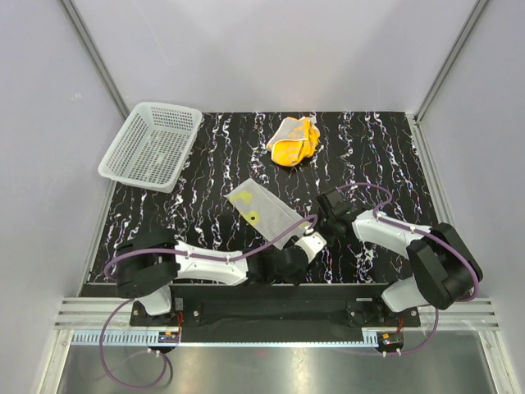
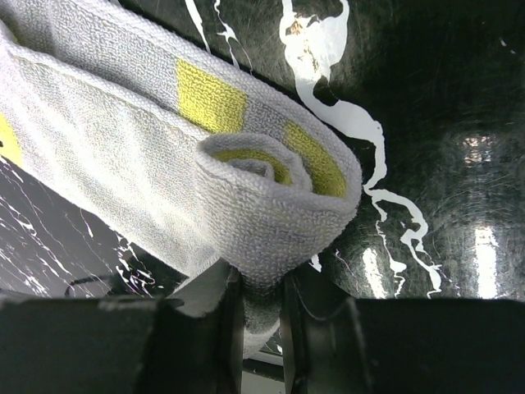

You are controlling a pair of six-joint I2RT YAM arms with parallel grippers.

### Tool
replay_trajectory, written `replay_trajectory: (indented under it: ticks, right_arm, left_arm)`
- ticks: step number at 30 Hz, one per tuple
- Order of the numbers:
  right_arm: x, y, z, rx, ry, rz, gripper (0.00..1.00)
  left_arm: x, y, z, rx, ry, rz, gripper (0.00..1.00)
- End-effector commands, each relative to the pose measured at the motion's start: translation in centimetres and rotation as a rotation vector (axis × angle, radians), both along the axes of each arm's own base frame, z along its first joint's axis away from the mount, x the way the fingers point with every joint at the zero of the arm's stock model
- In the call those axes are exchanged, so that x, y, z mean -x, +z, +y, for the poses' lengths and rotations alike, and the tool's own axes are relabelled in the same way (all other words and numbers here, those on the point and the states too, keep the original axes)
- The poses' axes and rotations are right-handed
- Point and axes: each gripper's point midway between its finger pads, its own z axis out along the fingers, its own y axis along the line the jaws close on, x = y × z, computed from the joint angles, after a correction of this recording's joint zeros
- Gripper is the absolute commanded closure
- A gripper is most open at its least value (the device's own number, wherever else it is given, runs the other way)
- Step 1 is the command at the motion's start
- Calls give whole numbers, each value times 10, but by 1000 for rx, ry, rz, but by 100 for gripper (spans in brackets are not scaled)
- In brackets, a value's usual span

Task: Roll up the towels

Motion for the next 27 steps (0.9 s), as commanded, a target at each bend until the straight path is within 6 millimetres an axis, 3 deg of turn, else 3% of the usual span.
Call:
replay_trajectory:
  ticks: [1,6,11,15,18,20,23,27]
  right_arm:
    - [9,-3,1,7,31,32,76]
    - [13,-5,2,1,37,43,76]
    - [12,-5,3,-7,37,41,76]
    - [12,-3,5,-14,40,41,76]
    - [14,-1,5,-14,45,40,76]
    - [15,0,4,-14,47,42,76]
    - [17,2,3,-14,52,44,76]
    - [22,6,-1,-13,58,41,75]
  left_arm:
    - [-18,27,-28,82,23,-88,44]
    - [-17,17,-29,51,20,-96,44]
    - [-29,1,-21,-52,78,-129,44]
    - [-29,-14,-25,-95,66,-115,50]
    - [-29,-18,-24,-113,74,-111,62]
    - [-31,-21,-20,-123,90,-116,78]
    - [-34,-24,-18,-133,107,-116,92]
    - [-36,-24,-18,-127,110,-102,100]
